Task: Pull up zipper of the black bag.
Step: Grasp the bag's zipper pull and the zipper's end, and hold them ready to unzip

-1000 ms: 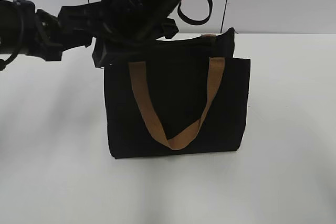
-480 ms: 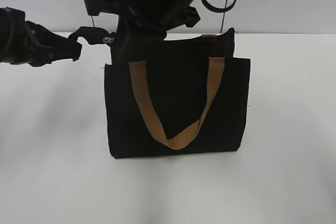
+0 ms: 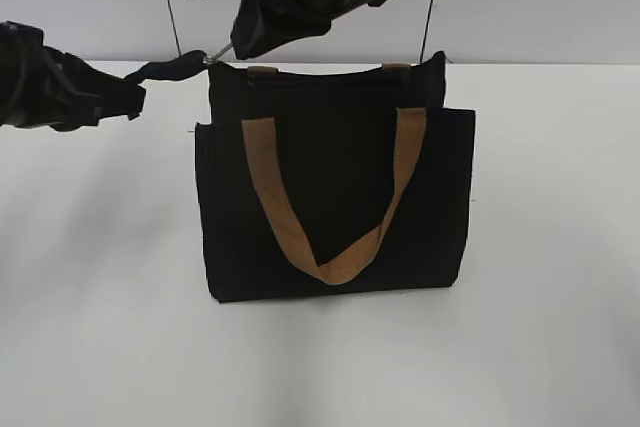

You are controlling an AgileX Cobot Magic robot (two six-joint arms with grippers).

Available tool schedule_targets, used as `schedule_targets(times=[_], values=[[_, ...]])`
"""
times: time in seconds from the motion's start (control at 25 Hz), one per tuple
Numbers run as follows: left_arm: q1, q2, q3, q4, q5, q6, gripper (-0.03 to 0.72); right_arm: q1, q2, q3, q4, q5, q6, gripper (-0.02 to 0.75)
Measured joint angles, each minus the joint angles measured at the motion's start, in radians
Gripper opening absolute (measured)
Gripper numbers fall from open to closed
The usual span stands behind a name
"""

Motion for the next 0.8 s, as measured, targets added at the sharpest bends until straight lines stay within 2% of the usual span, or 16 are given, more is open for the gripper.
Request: schedule_targets(times=[0.24,0.52,0.8], values=[[-0.001,0.0,0.014,0.0,0.09,-0.012,0.019,-0.001,0.018,0.0,-0.023,0.002,-0.045,-0.015],[-0.001,0.018,0.039,0.0,0.138,-0.015,0.019,-0.007,0.018,0.001,-0.206,0.13,-0.049,-0.015],[-0.001,0.021,0.039,0.0,0.15,-0.016,0.019,-0.062,-0.031,0.001,-0.388,0.296,-0.048,-0.015]])
